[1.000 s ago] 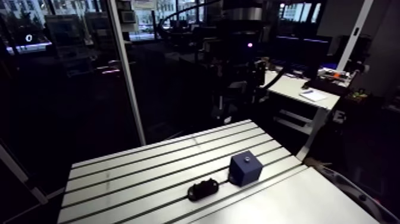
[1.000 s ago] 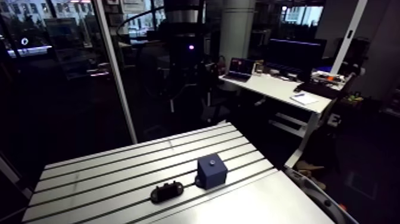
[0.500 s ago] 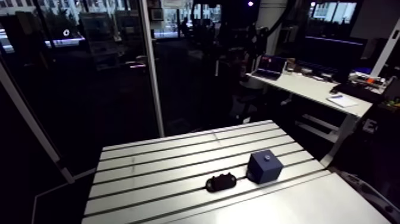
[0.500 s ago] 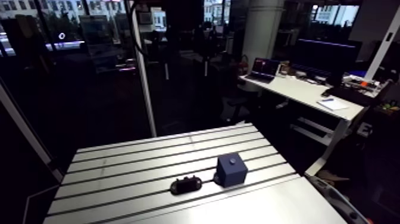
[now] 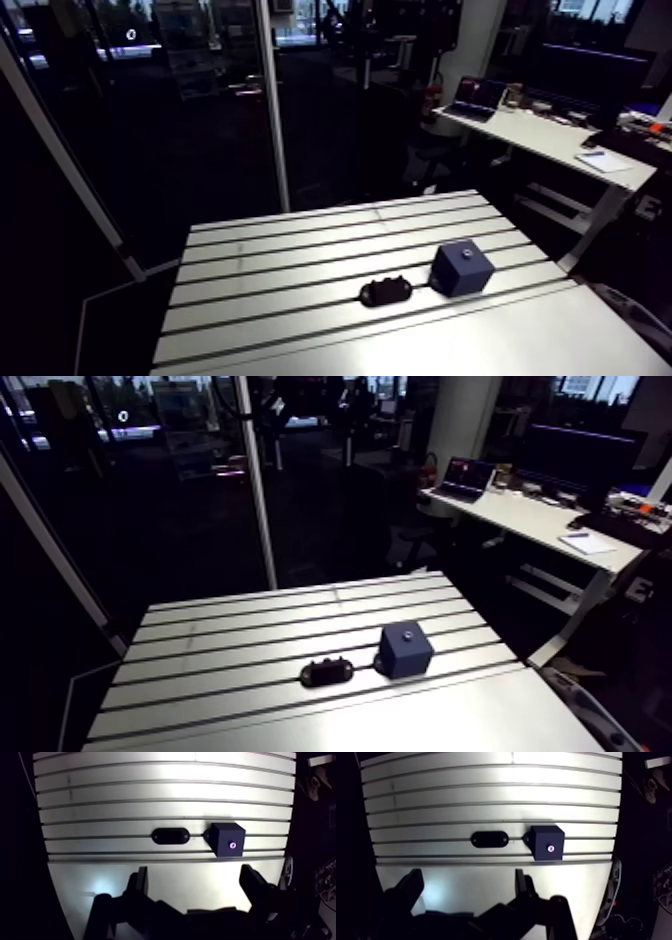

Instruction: Pick up the M10 bolt and insert it into the hole until fully seated.

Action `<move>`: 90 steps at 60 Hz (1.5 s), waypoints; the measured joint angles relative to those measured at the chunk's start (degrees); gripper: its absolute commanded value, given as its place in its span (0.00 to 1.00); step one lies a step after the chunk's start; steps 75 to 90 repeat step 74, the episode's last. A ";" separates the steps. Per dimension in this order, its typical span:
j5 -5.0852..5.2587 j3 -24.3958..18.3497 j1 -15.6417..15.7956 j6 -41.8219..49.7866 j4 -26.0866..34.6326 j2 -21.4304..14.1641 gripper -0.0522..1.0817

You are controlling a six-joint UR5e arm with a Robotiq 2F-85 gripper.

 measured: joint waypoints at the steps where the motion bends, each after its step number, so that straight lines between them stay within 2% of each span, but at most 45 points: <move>1: -0.03 -0.02 0.01 0.00 0.01 0.05 0.05; 56: -0.19 -0.82 2.49 0.07 -0.30 3.03 0.05; 74: -1.09 -1.38 2.63 0.07 -0.32 4.07 0.05; 90: -1.09 -1.38 2.63 0.07 -0.32 4.07 0.05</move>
